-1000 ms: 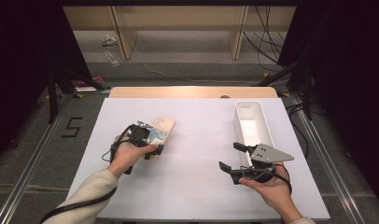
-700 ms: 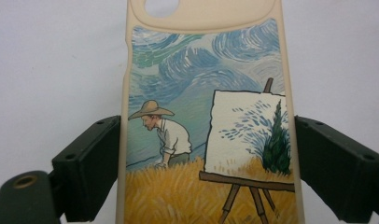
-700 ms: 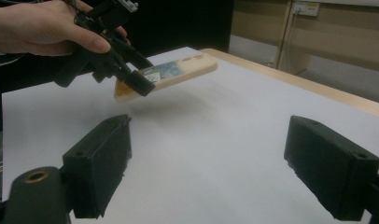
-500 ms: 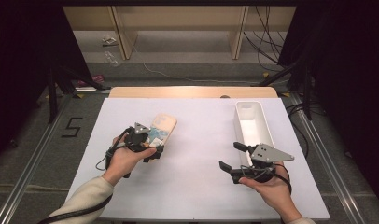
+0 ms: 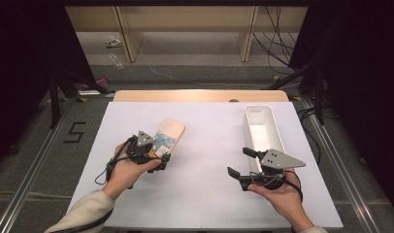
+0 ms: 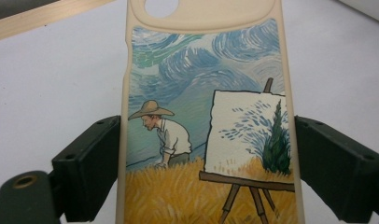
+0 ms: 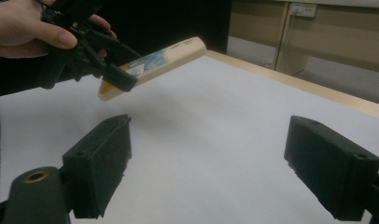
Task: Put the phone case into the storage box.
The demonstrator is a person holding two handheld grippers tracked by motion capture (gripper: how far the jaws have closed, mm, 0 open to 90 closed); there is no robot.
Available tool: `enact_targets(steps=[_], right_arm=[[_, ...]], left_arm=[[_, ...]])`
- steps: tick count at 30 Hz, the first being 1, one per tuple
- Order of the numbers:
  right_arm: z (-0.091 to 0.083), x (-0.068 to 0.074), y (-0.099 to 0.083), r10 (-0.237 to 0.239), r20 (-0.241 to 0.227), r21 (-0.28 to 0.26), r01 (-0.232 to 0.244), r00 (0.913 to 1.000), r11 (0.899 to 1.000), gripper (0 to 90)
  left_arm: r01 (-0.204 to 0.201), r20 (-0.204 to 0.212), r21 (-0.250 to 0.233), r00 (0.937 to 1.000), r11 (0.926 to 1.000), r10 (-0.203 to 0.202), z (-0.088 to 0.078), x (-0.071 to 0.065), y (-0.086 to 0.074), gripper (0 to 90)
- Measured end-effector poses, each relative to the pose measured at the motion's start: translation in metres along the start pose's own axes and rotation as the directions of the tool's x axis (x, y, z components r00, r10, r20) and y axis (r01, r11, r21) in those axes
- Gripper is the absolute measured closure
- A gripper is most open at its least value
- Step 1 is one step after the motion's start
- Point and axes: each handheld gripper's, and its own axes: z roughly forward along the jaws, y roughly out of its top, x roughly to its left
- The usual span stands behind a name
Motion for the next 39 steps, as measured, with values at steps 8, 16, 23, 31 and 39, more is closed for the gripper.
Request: enact_targets(steps=[8, 16, 23, 31, 39], right_arm=[[0.0, 0.0, 0.0, 0.0, 0.002, -0.001, 0.0, 1.0, 1.0, 15.6], [0.001, 0.001, 0.001, 0.002, 0.001, -0.001, -0.002, 1.0, 1.0, 15.6], [0.003, 0.002, 0.001, 0.002, -0.001, 0.0, -0.002, 1.0, 1.0, 14.8], [0.008, 0.005, 0.002, -0.008, -0.003, 0.008, 0.008, 1.0, 1.0, 10.6], [0.011, 0.007, 0.005, -0.008, -0.011, 0.006, 0.008, 0.9999, 1.0, 8.0]], left_arm=[[-0.018, 0.007, -0.018, 0.9998, 0.9997, 0.019, -0.005, -0.004, -0.002, 11.2], [-0.038, 0.016, -0.029, 0.9991, 0.9989, 0.039, -0.008, -0.009, -0.003, 11.2], [-0.053, 0.028, -0.044, 0.9981, 0.9976, 0.054, -0.011, -0.014, -0.005, 11.2], [-0.07, 0.042, -0.055, 0.9965, 0.996, 0.073, -0.013, -0.021, -0.006, 11.2], [-0.088, 0.055, -0.063, 0.9943, 0.9941, 0.092, -0.015, -0.027, -0.006, 11.2]])
